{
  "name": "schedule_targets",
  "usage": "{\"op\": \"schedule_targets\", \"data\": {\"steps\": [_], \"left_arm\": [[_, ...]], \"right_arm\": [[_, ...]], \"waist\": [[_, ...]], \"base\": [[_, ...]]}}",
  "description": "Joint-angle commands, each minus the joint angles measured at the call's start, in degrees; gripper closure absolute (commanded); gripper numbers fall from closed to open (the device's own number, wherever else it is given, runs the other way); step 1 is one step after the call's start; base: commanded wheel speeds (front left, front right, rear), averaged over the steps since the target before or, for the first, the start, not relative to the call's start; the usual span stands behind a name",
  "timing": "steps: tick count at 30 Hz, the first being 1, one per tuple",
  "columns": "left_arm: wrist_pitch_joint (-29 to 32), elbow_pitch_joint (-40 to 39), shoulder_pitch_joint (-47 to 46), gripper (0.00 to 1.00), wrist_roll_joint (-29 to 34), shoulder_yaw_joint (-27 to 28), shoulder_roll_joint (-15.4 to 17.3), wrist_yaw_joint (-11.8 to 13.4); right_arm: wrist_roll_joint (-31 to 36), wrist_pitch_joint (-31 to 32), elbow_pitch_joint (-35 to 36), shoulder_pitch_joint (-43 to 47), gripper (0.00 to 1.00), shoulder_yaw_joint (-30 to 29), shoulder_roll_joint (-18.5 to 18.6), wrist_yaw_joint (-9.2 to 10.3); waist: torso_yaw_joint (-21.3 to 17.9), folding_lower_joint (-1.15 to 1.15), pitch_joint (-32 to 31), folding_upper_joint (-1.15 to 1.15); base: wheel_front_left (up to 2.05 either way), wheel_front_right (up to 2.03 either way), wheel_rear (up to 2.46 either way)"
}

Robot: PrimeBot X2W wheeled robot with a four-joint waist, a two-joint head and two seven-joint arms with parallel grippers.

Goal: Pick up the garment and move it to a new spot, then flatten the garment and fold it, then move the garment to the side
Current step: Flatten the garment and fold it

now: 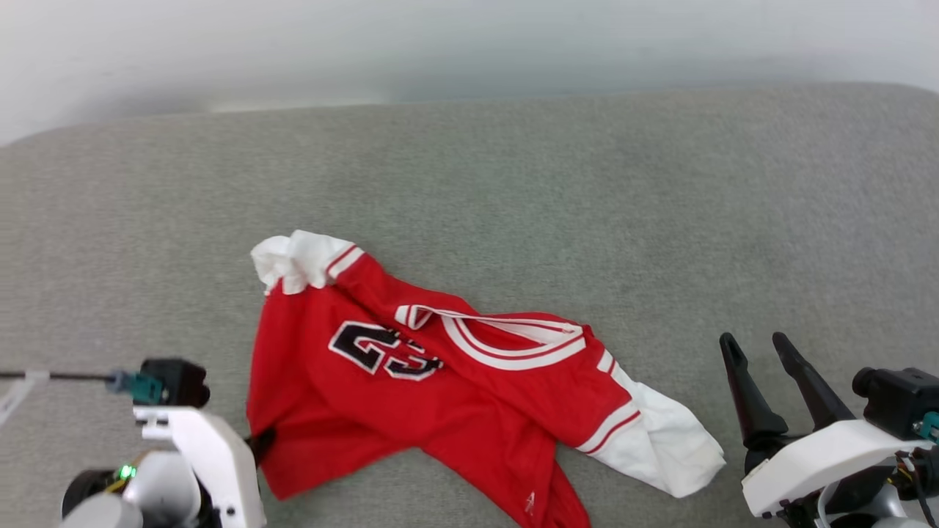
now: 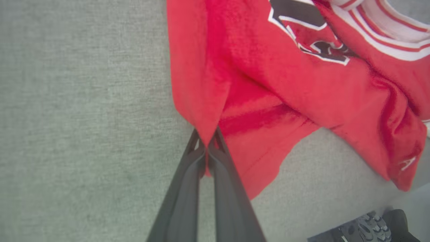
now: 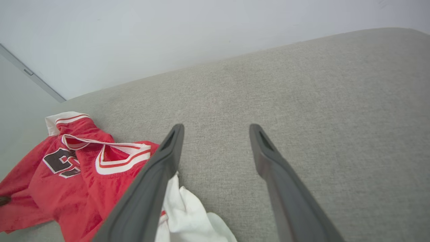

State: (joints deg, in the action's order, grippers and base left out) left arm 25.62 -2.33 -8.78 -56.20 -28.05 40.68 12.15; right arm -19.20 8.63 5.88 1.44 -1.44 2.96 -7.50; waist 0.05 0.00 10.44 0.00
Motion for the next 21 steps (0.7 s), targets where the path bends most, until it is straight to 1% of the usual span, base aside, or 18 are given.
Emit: {"op": "schedule_targets", "data": {"steps": [1,6,10,14,18,19,20,21], "left_arm": [[-0.49,-1.22,1.80,1.00,0.05,0.30,0.47,0.98],[-1.70,-7.12,10.94,1.00,-1.27,1.09,1.42,5.89],[-1.94,-8.90,17.84,1.00,-3.63,0.58,0.65,8.23],[-1.69,-7.51,22.53,1.00,-6.55,-0.76,-1.87,8.10],[-1.32,-4.69,24.10,1.00,-8.42,-2.34,-4.36,6.35],[-1.35,-4.04,23.88,0.76,-8.28,-2.73,-4.70,5.78],[-2.07,-3.54,23.25,0.18,-7.84,-2.88,-5.14,5.27],[-2.90,-3.03,22.46,0.00,-7.23,-2.94,-5.46,4.84]], "right_arm": [[0.10,0.13,0.38,0.44,0.00,-0.04,-0.12,0.02],[0.64,0.92,0.81,1.41,0.00,-0.28,-0.11,0.02],[1.11,1.31,1.34,2.29,0.00,-0.68,-0.11,0.02],[1.34,1.84,1.70,2.36,0.00,-0.62,-0.11,0.02],[1.39,2.10,1.80,3.41,0.00,-1.09,-0.11,0.02],[1.35,2.15,1.95,3.57,0.00,-1.27,-0.11,0.02],[1.31,2.26,2.10,3.61,0.00,-1.43,-0.12,0.02],[1.33,2.29,2.29,3.68,0.00,-1.71,-0.11,0.02]], "waist": [[1.72,0.00,-1.62,0.00],[3.47,0.00,-3.35,0.00],[4.10,0.00,-4.05,0.00],[3.96,0.00,-4.83,0.00],[3.58,0.00,-6.20,0.00],[3.54,0.00,-6.42,0.00],[3.51,0.00,-6.52,0.00],[3.46,0.00,-6.72,0.00]], "base": [[0.00,0.00,0.00],[0.00,0.00,0.00],[0.00,0.00,0.00],[0.00,0.00,0.00],[0.00,0.00,0.00],[0.00,0.00,0.00],[0.00,0.00,0.00],[0.00,0.00,0.00]]}}
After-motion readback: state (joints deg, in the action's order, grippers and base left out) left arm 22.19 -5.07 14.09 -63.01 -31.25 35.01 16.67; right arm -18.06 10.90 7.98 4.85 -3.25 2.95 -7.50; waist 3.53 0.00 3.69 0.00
